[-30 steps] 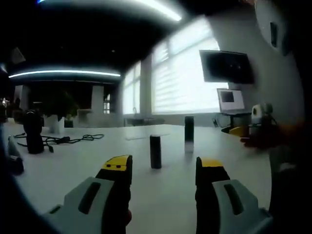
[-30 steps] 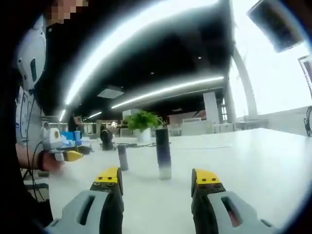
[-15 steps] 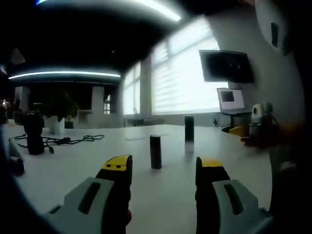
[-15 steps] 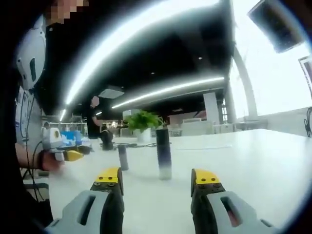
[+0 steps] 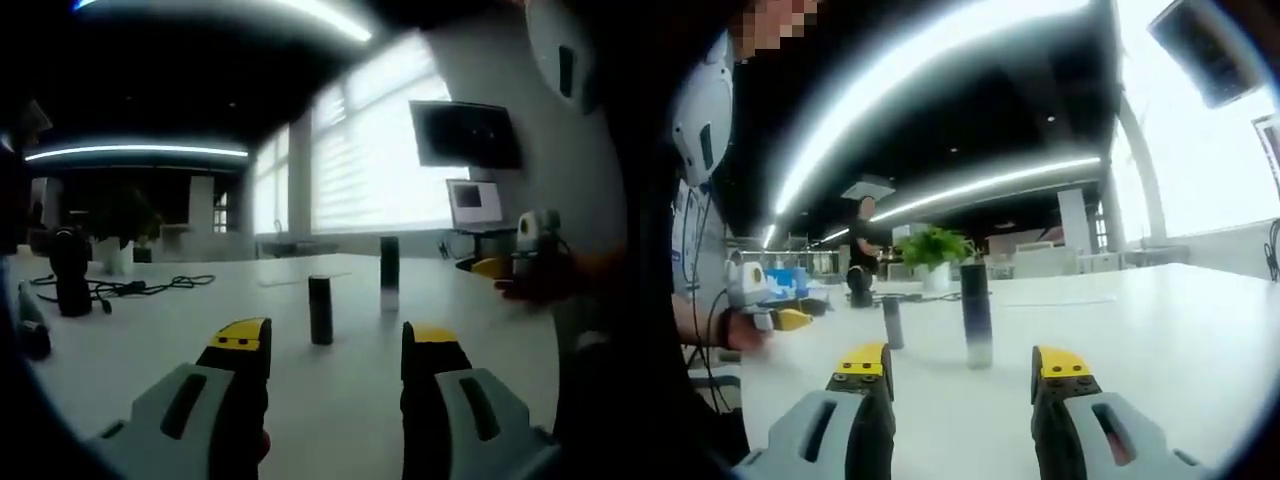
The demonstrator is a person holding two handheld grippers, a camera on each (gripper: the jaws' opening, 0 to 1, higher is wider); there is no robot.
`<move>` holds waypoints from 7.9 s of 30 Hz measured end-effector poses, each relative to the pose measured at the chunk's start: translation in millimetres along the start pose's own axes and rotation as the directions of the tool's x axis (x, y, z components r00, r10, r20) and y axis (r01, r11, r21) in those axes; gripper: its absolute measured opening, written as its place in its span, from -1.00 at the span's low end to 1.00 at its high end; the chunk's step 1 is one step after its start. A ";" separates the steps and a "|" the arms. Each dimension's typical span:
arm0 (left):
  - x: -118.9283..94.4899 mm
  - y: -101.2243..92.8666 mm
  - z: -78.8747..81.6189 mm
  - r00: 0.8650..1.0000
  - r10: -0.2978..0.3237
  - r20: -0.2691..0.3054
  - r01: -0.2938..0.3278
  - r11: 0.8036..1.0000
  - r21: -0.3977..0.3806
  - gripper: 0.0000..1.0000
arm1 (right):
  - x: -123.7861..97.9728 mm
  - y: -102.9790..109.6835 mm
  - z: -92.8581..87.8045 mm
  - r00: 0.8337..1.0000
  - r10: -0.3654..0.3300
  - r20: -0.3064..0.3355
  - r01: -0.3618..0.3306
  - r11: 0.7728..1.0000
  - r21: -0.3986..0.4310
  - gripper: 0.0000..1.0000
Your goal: Pick up cosmetic bottle twist off cap place on table pick up cap screw tight cap place on table
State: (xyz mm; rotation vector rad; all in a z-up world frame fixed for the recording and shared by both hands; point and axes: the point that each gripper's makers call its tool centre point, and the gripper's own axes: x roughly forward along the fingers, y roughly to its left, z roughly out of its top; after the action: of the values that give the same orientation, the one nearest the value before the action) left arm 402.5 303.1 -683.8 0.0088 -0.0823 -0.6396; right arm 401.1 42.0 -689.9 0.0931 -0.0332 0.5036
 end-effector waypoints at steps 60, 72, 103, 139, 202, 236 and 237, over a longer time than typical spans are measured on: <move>92.6 13.7 -9.5 0.999 -0.004 -0.032 0.002 0.998 -0.056 -0.13 | -1.3 -0.9 1.1 1.000 0.003 0.009 -0.003 1.000 0.001 -0.06; 118.8 13.0 -24.7 0.996 0.000 -0.084 -0.005 0.998 -0.062 -0.19 | -1.0 -2.4 0.9 1.000 -0.006 0.008 0.006 1.000 0.003 -0.06; 132.2 16.2 -47.2 0.983 0.048 -0.177 -0.052 0.999 -0.016 -0.77 | -1.1 -4.2 -0.3 1.000 -0.012 0.003 0.012 1.000 0.001 -0.07; 109.4 -52.0 1.6 0.974 -0.225 0.001 0.224 0.973 -0.060 -0.81 | -2.3 -6.0 0.9 1.000 -0.020 0.012 0.020 1.000 -0.003 -0.13; 62.6 -134.0 -9.7 0.877 -0.480 -0.025 0.480 0.877 -0.026 -0.81 | 28.4 137.5 34.3 0.999 -0.015 -0.028 0.012 0.995 -0.099 -0.39; 62.1 -127.8 -6.3 0.885 -0.466 -0.009 0.466 0.885 -0.005 -0.81 | 56.9 130.2 12.9 0.977 -0.201 -0.077 0.189 0.971 -0.144 -0.78; 61.9 -128.0 -5.6 0.883 -0.469 -0.007 0.468 0.883 -0.006 -0.80 | 57.2 132.1 12.5 0.979 -0.189 -0.079 0.178 0.976 -0.123 -0.78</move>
State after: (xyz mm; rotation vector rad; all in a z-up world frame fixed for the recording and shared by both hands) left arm 376.2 163.4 -689.1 0.0278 -0.0710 -1.1270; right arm 387.3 183.4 -663.7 -0.0402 0.0347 0.3194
